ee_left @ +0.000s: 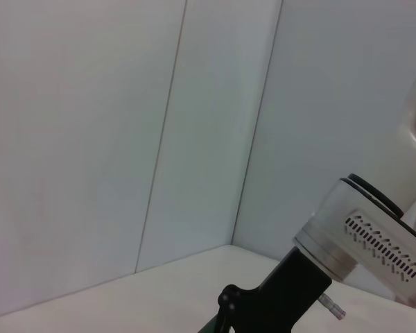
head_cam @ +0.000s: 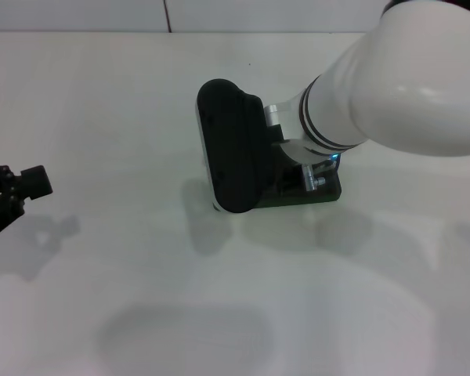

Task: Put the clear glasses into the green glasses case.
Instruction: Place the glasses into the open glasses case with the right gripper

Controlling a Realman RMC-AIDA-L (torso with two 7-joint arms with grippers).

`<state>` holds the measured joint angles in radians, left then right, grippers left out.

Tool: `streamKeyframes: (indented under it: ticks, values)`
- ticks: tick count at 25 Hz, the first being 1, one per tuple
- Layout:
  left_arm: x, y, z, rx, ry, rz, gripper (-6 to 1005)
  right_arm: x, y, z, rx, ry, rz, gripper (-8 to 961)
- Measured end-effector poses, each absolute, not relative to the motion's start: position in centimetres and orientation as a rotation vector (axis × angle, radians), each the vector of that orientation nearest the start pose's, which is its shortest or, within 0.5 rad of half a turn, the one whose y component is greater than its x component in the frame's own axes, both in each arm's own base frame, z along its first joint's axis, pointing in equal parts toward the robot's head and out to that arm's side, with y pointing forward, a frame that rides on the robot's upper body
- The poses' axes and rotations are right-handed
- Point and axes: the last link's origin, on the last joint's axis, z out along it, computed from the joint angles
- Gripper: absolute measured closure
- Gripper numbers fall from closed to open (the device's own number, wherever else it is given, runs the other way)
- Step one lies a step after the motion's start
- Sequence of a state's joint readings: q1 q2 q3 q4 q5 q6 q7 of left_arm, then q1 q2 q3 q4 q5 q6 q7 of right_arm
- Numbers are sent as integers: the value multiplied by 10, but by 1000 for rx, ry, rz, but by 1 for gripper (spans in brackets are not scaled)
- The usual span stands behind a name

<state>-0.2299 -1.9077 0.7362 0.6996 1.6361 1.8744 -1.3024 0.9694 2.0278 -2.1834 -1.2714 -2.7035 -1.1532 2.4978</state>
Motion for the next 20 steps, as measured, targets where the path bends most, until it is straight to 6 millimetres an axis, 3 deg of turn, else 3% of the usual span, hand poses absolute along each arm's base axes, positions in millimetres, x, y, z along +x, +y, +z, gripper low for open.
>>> streamKeyframes:
  ticks: [20]
  values:
    - [-313, 248, 94, -2583, -529, -982, 942, 68, 359, -114, -2542, -579, -826, 814]
